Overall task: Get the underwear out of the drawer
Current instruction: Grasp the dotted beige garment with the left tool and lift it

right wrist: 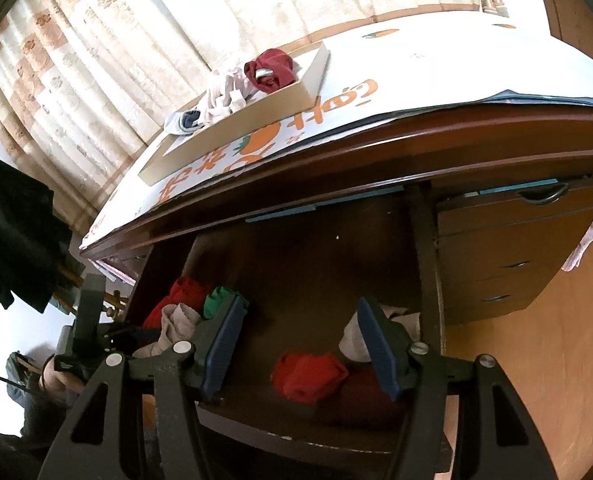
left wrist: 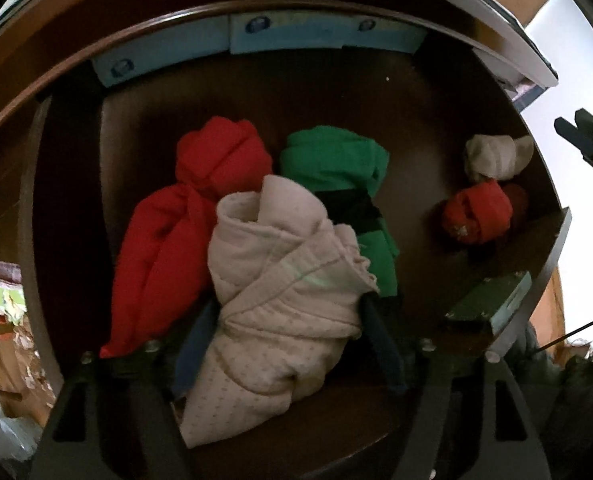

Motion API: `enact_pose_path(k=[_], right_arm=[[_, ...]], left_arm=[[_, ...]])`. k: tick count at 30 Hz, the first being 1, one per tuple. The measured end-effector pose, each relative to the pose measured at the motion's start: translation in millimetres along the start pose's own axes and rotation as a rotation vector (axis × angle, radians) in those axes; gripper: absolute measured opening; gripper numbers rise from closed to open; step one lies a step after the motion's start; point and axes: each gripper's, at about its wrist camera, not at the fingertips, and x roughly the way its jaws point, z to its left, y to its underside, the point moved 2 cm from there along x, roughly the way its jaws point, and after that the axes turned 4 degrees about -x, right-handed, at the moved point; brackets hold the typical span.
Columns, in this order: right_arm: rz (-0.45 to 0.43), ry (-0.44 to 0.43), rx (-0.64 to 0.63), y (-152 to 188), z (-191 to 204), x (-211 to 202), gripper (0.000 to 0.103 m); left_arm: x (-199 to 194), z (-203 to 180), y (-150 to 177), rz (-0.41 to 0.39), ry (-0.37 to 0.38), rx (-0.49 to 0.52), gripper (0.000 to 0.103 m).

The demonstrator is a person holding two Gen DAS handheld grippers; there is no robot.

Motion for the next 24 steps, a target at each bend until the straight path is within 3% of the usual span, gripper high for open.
enact_pose_path(k=[3, 6, 9, 16, 24], right_arm=[[-0.024, 0.023, 0.016, -3.7, -7.8, -6.0, 0.062], [-0.028, 0.034, 0.021, -8.6, -16.2, -10.1, 0.062], [-0.022, 0.066, -0.005, -10.9, -20.4, -10.4, 0.062], [0.058, 0.083, -0.1, -10.7, -11.9, 8.0, 0.062], [0.094, -0.088, -0.124, -12.4, 35.9, 35.4, 0.062]], left_arm=[[-1.7, -2.3, 3.5, -0.023, 0.016, -0.005, 0.051], [-12.7, -6.8, 8.8, -0.072, 0.015, 0.018, 0.039], [-30.5, -5.9, 11.1, -0.132, 0.065, 0.006, 0.032], [-83.8, -3.8, 6.6, -0.29, 0.127, 0.035, 0.031], [-135.2, -3.1, 1.9, -0.411, 0.094, 0.022, 0.031]])
